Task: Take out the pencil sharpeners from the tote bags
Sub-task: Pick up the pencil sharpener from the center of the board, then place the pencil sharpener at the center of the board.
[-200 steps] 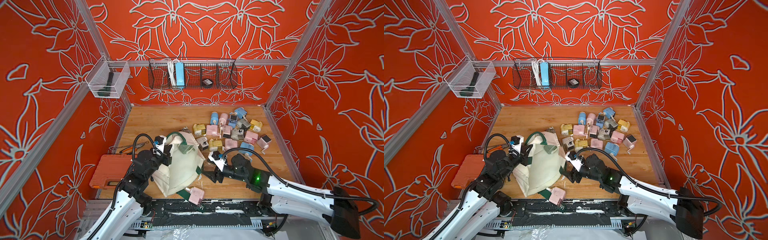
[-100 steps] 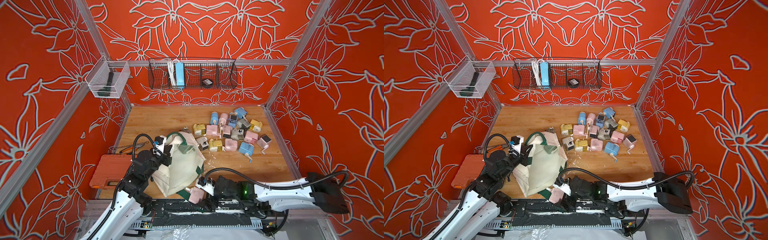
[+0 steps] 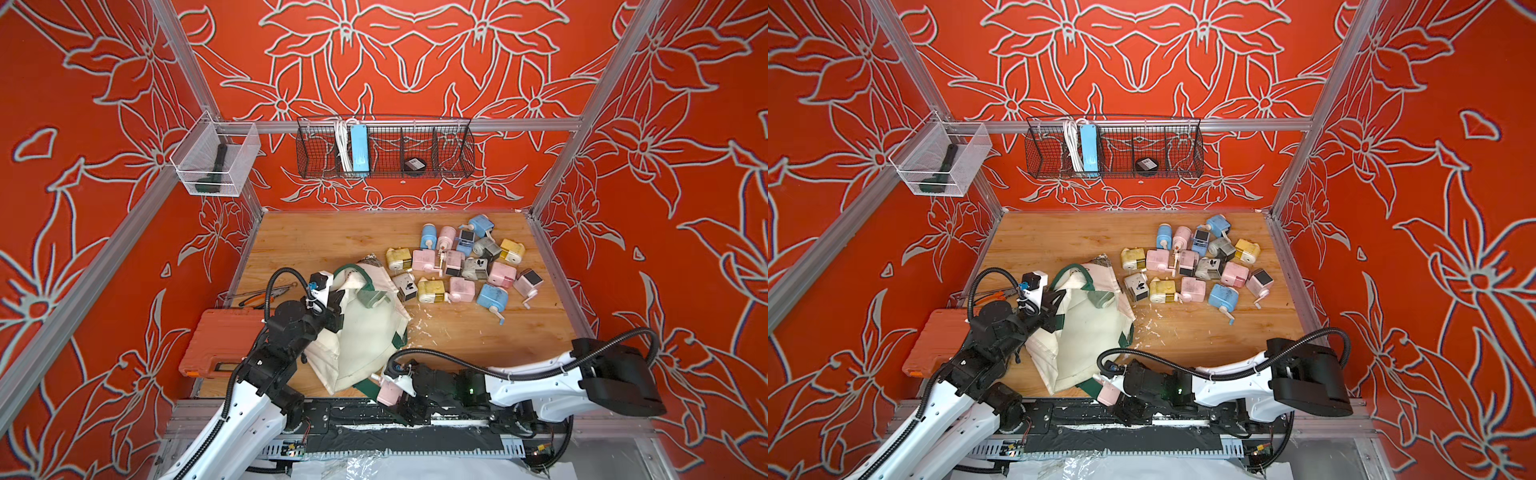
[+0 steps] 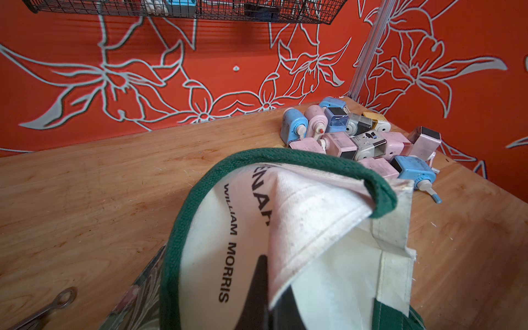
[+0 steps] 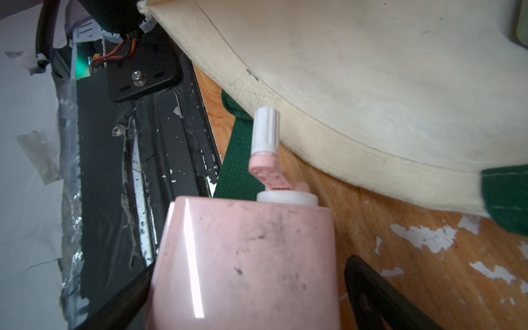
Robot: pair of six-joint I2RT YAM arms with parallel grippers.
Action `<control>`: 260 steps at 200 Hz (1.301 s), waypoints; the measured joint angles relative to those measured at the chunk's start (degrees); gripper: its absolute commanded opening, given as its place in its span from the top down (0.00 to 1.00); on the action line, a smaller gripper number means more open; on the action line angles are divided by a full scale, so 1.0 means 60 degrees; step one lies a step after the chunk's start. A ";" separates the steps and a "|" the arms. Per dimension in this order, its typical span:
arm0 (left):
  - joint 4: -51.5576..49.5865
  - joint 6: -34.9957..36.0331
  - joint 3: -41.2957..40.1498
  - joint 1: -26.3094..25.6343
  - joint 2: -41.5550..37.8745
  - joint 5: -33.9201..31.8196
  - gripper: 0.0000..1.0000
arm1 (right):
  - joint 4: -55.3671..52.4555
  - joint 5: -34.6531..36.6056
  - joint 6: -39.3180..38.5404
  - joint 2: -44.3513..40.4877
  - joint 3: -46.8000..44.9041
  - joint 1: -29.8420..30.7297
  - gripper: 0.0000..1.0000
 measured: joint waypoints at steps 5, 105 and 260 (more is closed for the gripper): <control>0.0000 0.0000 0.0000 -0.0004 0.0000 0.0000 1.00 | 0.0040 0.0015 0.0036 0.0073 0.0029 0.0015 0.12; -0.0029 0.0000 0.0000 -0.0022 -0.0018 -0.0044 1.00 | -0.0386 0.0867 0.0390 -0.1217 -0.0342 -0.0390 0.35; -0.0025 -0.0102 0.0000 -0.0066 0.0047 -0.0153 1.00 | -0.3377 0.1610 0.1807 -0.2357 -0.0226 -0.7253 0.39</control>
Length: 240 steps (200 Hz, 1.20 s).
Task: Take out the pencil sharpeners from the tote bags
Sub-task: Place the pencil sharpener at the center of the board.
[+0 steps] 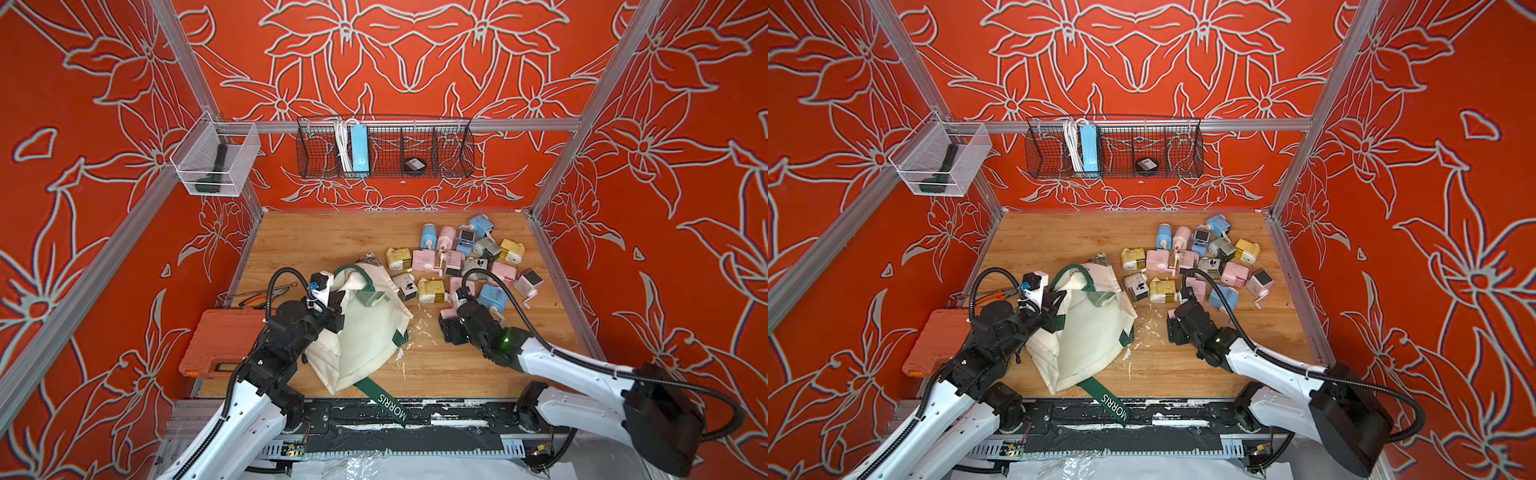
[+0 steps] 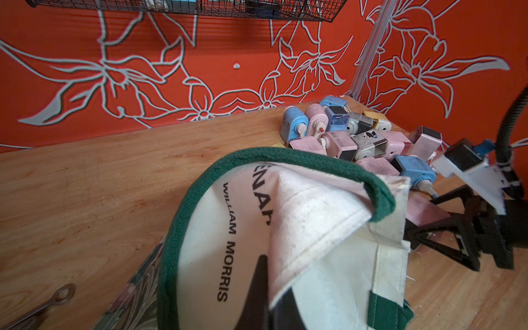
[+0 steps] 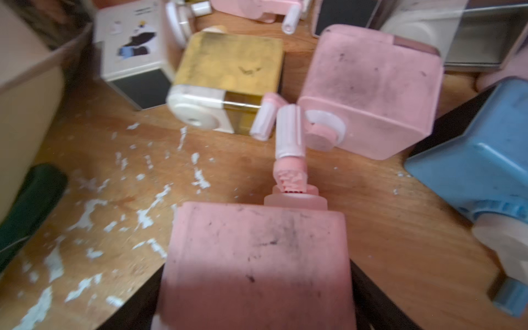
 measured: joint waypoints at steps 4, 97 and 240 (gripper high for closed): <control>0.0000 0.0000 0.0000 0.0000 0.0000 0.0000 1.00 | 0.0033 -0.0011 -0.0004 0.0182 0.0087 -0.0106 0.39; 0.0011 0.0000 0.0000 -0.0007 0.0036 -0.0018 1.00 | 0.0820 -0.0441 -0.0047 0.3592 0.2495 -0.1308 0.09; -0.0029 0.0007 0.0000 -0.0007 -0.0168 0.0102 1.00 | 0.0066 -0.2419 -0.1639 -0.2459 0.1377 0.1781 0.13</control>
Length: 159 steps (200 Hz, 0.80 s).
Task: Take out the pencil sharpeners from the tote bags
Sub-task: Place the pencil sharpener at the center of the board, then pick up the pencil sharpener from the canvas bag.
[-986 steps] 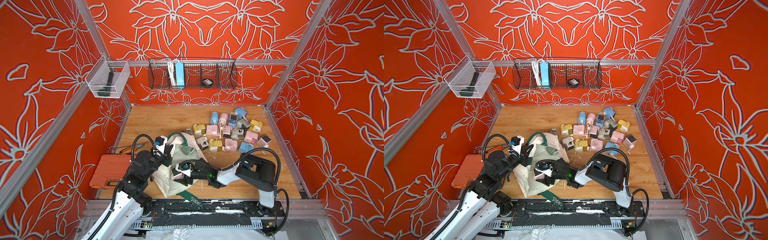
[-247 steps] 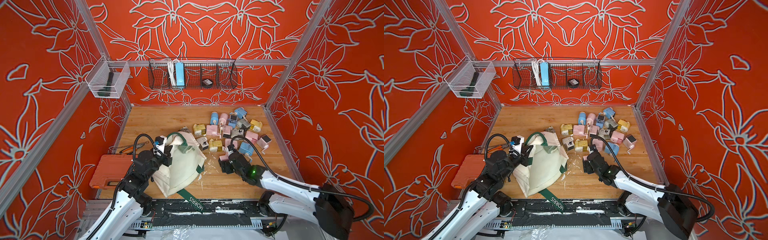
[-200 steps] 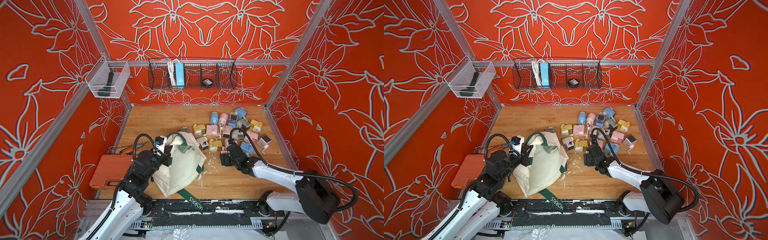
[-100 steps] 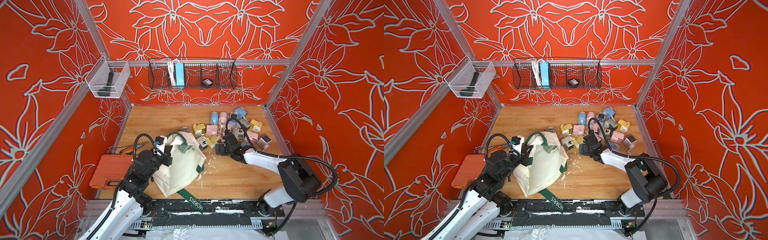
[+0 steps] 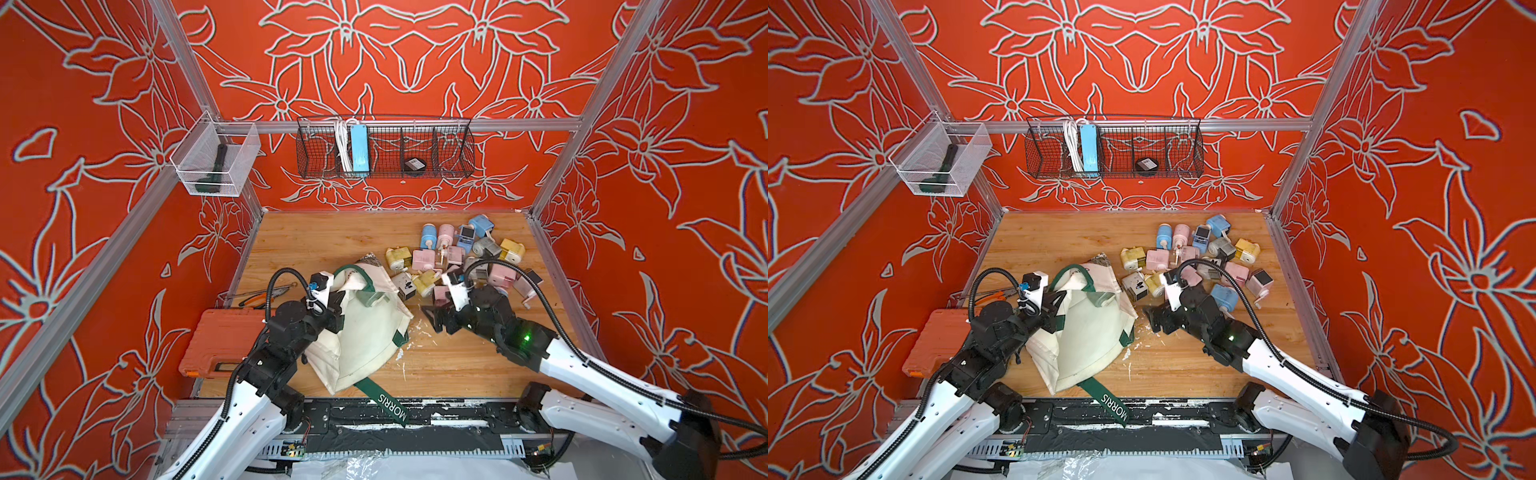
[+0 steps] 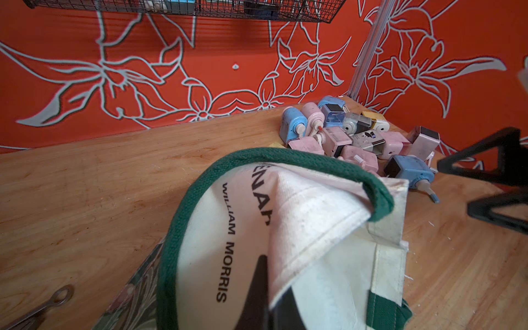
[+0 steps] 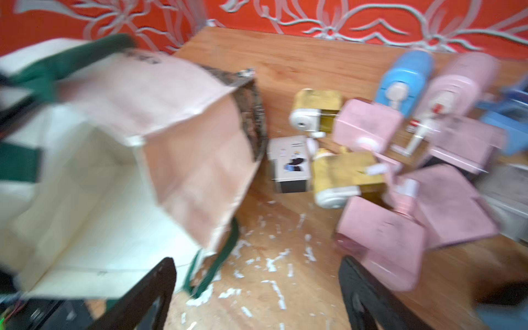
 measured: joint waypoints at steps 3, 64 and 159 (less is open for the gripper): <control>-0.0007 0.0004 0.0000 0.0000 -0.0033 0.0025 1.00 | 0.0087 -0.0076 -0.0033 -0.0040 -0.0073 0.0131 0.14; -0.0718 0.0590 0.0131 0.0000 -0.0576 0.0685 1.00 | 0.1592 -0.1118 -0.0299 -0.0055 -0.1290 0.1559 0.19; -0.0769 0.1443 0.0659 0.0000 0.0463 0.1249 1.00 | 0.2867 -0.1829 -0.0503 -0.0353 -0.2368 0.1774 0.24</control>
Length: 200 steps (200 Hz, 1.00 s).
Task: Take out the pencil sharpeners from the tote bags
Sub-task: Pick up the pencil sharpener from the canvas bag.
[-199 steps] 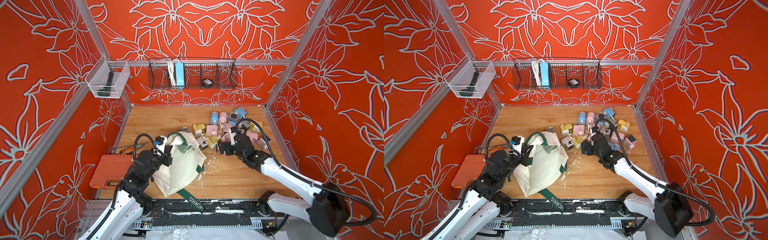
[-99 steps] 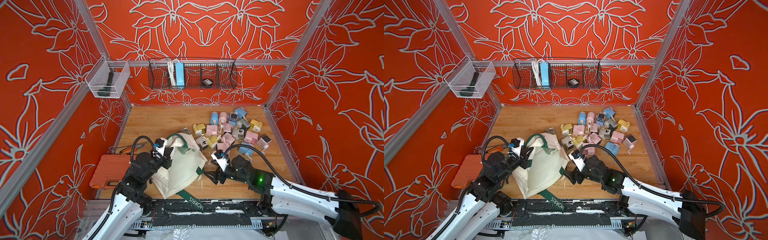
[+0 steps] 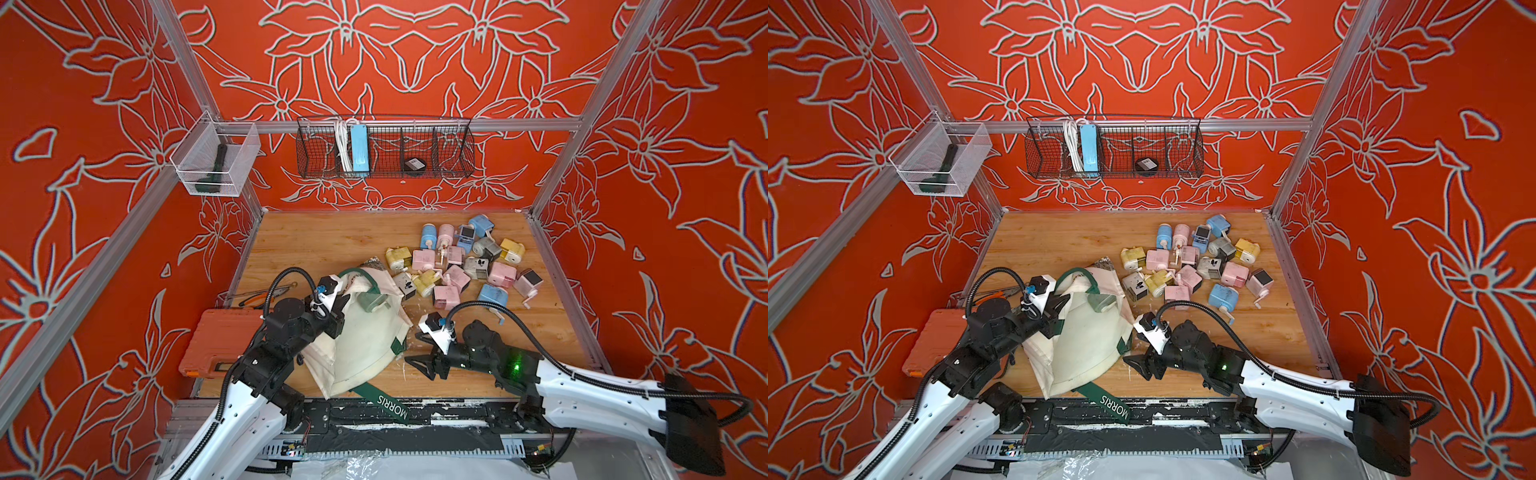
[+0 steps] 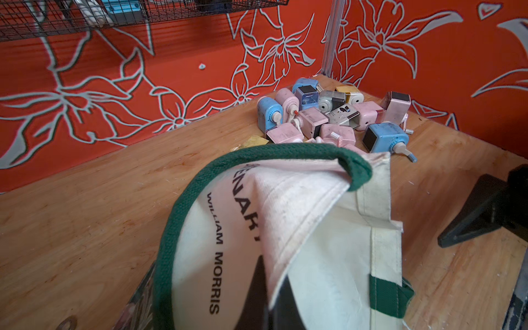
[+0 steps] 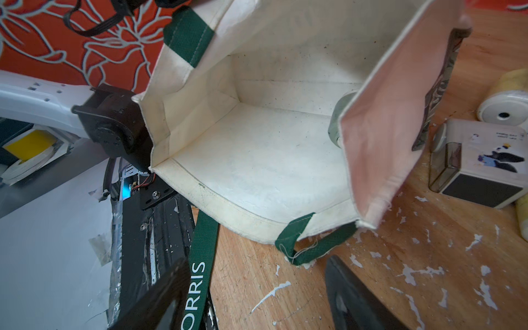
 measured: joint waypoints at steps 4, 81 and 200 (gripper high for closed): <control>0.0098 -0.0055 0.0000 0.0000 0.0113 -0.0007 1.00 | 0.0007 -0.0004 -0.0011 -0.0087 -0.0022 0.0015 0.24; 0.0882 -0.1268 0.0007 0.0000 0.0641 -0.1351 1.00 | -0.1206 0.0178 0.0211 -0.0801 0.0452 0.0055 0.26; 0.0495 -0.2634 0.0481 0.0000 0.1020 -0.1603 1.00 | -0.0616 0.1865 0.0277 0.5763 0.4295 0.0678 0.16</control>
